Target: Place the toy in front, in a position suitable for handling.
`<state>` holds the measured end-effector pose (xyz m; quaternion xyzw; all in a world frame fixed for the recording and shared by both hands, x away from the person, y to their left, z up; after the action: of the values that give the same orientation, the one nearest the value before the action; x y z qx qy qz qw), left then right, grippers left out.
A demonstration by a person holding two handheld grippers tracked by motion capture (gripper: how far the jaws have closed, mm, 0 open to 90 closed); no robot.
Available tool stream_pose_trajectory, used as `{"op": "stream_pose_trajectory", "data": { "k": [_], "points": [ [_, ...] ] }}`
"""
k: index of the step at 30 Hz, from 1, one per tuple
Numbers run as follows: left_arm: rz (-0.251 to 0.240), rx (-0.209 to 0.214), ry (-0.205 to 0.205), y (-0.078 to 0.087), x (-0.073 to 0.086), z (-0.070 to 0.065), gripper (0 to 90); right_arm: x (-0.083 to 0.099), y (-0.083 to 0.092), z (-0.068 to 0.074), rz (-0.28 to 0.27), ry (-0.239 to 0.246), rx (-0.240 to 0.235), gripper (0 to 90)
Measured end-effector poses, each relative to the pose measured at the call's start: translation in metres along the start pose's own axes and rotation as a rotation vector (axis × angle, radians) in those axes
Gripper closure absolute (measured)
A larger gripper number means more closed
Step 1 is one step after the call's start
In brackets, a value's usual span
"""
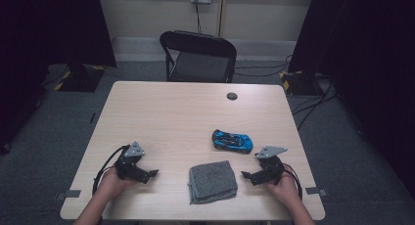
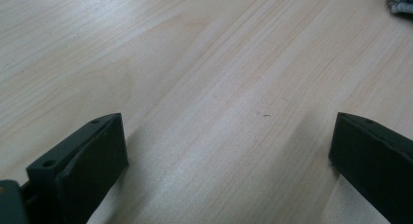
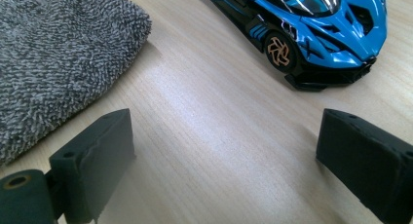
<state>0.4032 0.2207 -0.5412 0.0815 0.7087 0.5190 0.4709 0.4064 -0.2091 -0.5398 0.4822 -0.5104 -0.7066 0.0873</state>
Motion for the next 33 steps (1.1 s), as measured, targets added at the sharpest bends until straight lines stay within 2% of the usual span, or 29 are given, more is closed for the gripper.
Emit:
{"op": "stream_pose_trajectory", "data": {
  "k": [21,25,27,31,33],
  "points": [
    [-0.002,0.0,0.0,-0.002,-0.002,0.001,0.0,0.002,0.002,-0.001,-0.003,-0.002,-0.006,6.4],
    [-0.002,0.0,0.002,-0.002,-0.003,0.002,0.0,0.003,0.005,-0.001,0.008,-0.008,-0.008,11.3],
    [-0.002,0.0,0.002,-0.002,-0.003,0.002,0.0,0.002,0.008,-0.002,0.002,-0.008,-0.013,12.9],
    [-0.003,0.001,0.008,-0.003,-0.003,0.002,0.0,-0.003,0.014,-0.009,-0.029,-0.016,0.009,12.9],
    [-0.003,-0.001,0.004,-0.002,-0.003,0.002,0.0,-0.009,0.016,-0.013,-0.052,-0.028,-0.009,12.9]
  ]
}}
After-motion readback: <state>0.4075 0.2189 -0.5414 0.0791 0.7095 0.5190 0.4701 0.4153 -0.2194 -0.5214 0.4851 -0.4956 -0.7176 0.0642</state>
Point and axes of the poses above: each handheld gripper's, and its own axes: y roughly backward along the jaws, x roughly out of its underside, z roughly to its left, the point moved 5 cm from there along -y, roughly forward along the jaws, and after that the axes turned 9 degrees about z, right-handed, at the moved point
